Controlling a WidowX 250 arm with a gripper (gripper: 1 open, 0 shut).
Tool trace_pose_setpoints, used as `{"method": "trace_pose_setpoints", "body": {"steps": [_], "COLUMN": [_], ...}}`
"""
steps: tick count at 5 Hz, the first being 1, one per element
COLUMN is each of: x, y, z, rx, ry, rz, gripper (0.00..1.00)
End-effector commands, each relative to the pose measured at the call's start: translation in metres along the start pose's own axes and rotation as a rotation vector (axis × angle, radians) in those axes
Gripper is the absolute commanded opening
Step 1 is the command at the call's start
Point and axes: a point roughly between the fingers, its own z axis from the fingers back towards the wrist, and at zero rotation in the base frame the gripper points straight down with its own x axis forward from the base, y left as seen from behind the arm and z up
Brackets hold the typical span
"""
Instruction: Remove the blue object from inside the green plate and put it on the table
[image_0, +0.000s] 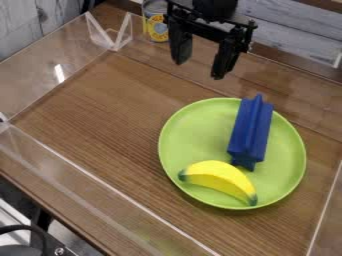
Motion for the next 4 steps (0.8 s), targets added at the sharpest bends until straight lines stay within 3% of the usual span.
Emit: {"method": "trace_pose_setpoints", "body": {"steps": [1,3,4], "x": [-0.002,-0.008,-0.009], "y": [-0.009,-0.050,-0.060], "z": [-0.005,-0.011,-0.014], "rx": [-0.004,-0.013,-0.019], "ry": [0.007,-0.028,-0.030], "rz": [0.004,-0.020,-0.026], "gripper": [1.00,1.00,1.00]}}
